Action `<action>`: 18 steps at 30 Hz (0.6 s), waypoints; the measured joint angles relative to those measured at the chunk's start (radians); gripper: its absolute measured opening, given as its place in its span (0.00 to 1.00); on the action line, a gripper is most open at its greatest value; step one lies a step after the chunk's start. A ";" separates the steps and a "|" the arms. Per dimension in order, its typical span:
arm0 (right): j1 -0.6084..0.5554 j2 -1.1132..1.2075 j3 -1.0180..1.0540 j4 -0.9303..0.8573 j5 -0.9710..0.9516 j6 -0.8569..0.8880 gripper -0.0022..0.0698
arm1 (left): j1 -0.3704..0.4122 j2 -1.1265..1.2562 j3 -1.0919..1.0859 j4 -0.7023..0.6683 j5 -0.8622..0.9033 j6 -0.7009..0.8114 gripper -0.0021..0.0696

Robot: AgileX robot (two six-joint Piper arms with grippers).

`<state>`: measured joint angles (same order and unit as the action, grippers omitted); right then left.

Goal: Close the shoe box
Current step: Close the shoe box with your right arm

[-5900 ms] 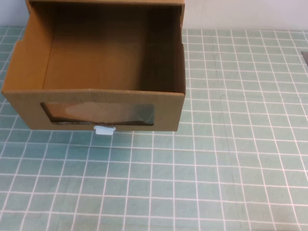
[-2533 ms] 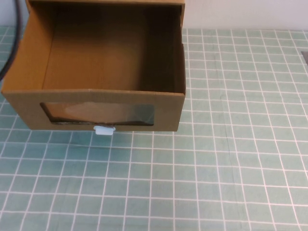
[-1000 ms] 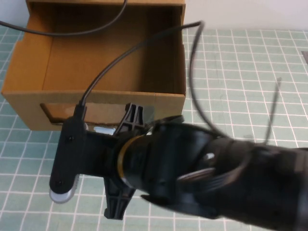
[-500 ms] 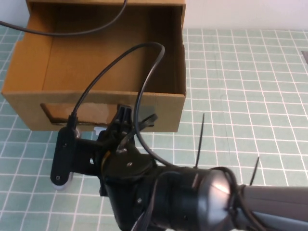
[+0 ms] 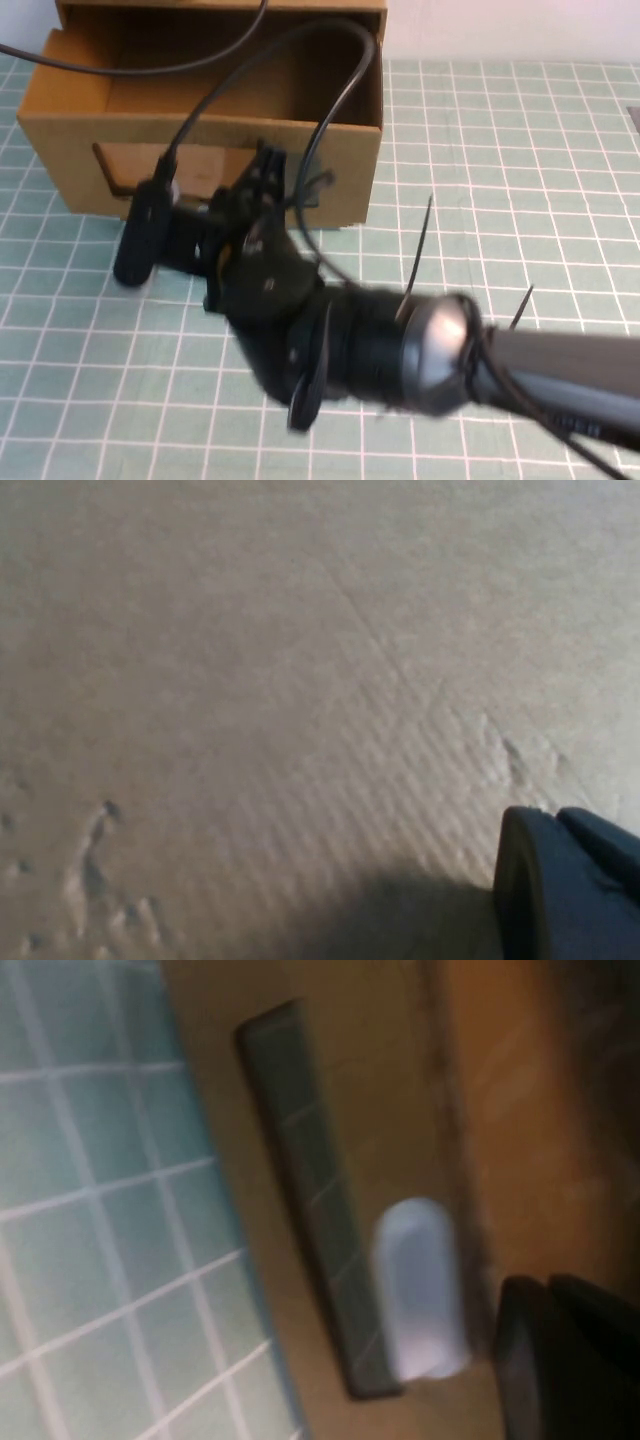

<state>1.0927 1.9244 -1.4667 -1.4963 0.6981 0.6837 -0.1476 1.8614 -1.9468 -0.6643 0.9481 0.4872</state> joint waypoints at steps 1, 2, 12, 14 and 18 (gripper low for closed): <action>-0.011 0.000 -0.011 0.000 -0.014 0.000 0.01 | 0.000 0.001 0.000 -0.005 0.003 0.008 0.02; -0.027 0.000 -0.025 -0.002 -0.035 0.000 0.01 | 0.000 0.001 0.000 -0.010 0.005 0.013 0.02; -0.178 0.058 -0.128 -0.006 -0.171 0.004 0.01 | 0.000 0.005 0.000 -0.057 0.005 0.034 0.02; -0.191 0.069 -0.139 -0.009 -0.200 0.004 0.01 | 0.000 0.005 0.000 -0.062 0.005 0.036 0.02; -0.217 0.092 -0.170 -0.016 -0.234 0.004 0.01 | 0.000 0.006 0.000 -0.079 0.005 0.039 0.02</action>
<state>0.8762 2.0167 -1.6366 -1.5122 0.4636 0.6878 -0.1476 1.8671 -1.9468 -0.7430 0.9528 0.5259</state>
